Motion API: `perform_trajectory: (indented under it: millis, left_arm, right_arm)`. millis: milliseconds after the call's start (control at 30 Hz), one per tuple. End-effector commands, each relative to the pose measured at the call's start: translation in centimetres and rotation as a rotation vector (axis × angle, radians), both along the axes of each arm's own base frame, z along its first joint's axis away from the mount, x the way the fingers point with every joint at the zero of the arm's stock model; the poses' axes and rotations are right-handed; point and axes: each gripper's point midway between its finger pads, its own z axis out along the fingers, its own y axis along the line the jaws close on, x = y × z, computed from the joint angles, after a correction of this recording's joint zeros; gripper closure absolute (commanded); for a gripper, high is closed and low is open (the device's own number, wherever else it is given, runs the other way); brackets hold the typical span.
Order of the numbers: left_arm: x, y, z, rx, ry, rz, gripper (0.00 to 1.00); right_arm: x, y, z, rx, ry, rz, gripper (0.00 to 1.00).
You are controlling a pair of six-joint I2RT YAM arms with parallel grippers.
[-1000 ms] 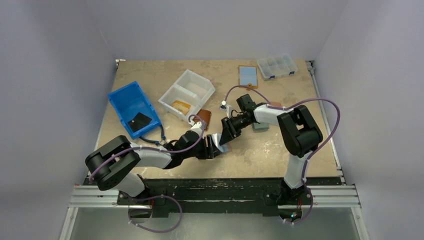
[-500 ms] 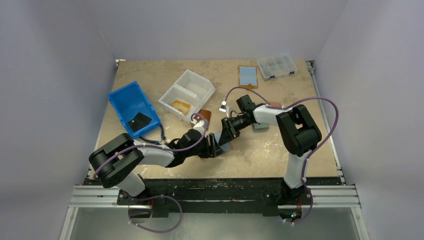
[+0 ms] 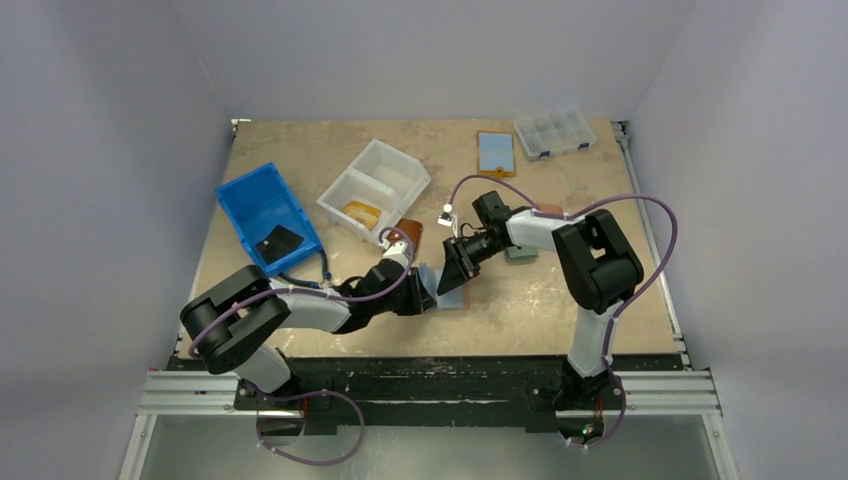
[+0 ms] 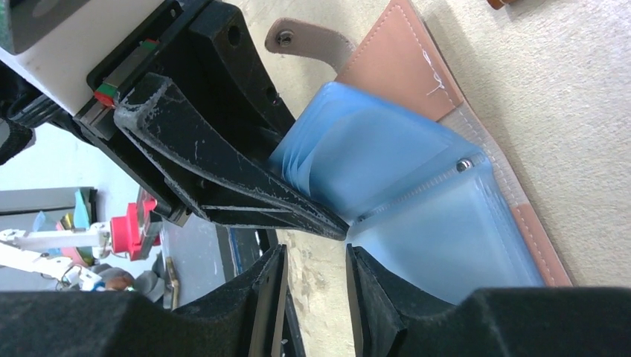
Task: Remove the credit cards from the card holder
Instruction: Remove the credit card from the card holder.
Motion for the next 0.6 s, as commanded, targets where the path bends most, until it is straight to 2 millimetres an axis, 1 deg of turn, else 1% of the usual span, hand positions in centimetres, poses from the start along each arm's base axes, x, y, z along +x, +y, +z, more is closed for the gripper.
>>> perform_trajectory:
  millis: [0,167,333,433,567]
  left_arm:
    - [-0.1,1.6,-1.9,0.072,0.021,0.037,0.82]
    - [-0.1,1.6,-1.6,0.052,0.018,0.043,0.82]
    - [-0.3,1.6,-1.3,0.012,0.027,0.063,0.82]
    - [-0.4,1.6,-1.2,-0.011,0.036,0.075,0.83]
    - [-0.5,1.5,-0.8,-0.039,0.041,0.085,0.83]
  right_arm:
    - [1.6,-0.2,2.6,0.021,-0.144,0.0,0.58]
    - [3.4,-1.4,3.8,-0.047,-0.327,-0.032,0.58]
    - [4.6,-2.8,5.0,-0.115,-0.509,-0.057,0.58]
    - [4.9,-3.3,5.8,-0.126,-0.577,-0.065,0.58]
    - [4.7,-3.7,6.3,-0.124,-0.613,-0.046,0.58]
